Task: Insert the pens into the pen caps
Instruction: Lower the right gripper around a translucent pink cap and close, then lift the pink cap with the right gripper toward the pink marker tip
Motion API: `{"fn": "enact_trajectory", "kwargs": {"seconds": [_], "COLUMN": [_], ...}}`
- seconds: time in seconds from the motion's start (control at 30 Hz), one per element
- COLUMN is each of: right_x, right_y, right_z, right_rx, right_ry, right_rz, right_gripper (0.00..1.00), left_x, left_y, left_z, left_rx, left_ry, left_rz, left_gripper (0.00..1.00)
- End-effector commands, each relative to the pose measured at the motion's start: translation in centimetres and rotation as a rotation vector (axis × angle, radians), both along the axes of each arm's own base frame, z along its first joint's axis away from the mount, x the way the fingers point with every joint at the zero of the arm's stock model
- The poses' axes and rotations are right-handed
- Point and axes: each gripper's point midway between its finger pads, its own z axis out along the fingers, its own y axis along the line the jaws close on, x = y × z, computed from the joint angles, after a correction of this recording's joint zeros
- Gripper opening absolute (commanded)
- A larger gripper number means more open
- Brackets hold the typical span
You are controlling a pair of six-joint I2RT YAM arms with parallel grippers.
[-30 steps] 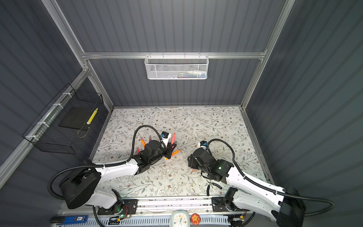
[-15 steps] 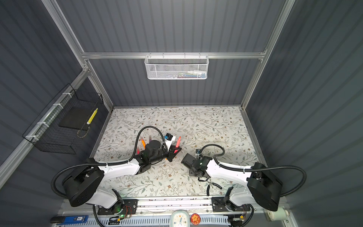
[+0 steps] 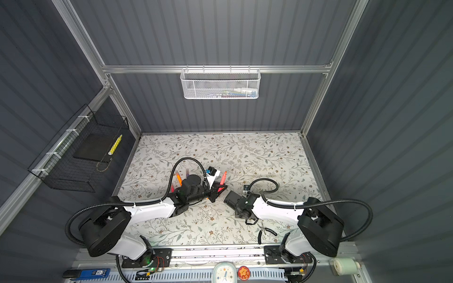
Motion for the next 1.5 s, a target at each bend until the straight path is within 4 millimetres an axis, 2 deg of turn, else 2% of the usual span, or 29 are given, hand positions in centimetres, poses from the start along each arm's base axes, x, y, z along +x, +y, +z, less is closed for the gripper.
{"fn": "enact_trajectory", "kwargs": {"seconds": [0.0,0.5,0.7,0.9,1.27,1.47], "right_x": [0.3,-0.3,-0.1,-0.2,-0.4,-0.6], "right_y": [-0.4,-2.5,-2.7,-2.7,-2.4,-2.7], "right_z": [-0.2,-1.1,-1.5,-1.9,-3.0,-3.0], "right_rx": [-0.021,-0.066,-0.074,-0.070,-0.048,-0.045], "right_ry": [-0.009,-0.005,0.003,0.016,0.042,0.041], "right_rz": [-0.022,-0.060,-0.065,-0.068,-0.070,-0.077], "right_gripper": [0.51,0.33,0.32,0.26,0.26,0.15], "left_x": [0.0,-0.2,-0.4,-0.4,-0.5,-0.6], "left_y": [-0.9,-1.1,-1.3,-1.3,-1.5,-1.5], "left_z": [1.1,1.1,1.2,1.2,1.1,1.1], "left_rx": [-0.015,-0.019,-0.021,-0.019,-0.018,-0.016], "left_ry": [-0.027,-0.024,-0.025,-0.025,-0.021,-0.021], "left_rz": [-0.033,-0.043,-0.050,-0.051,-0.058,-0.061], "left_gripper": [0.00,0.00,0.00,0.00,0.00,0.00]}}
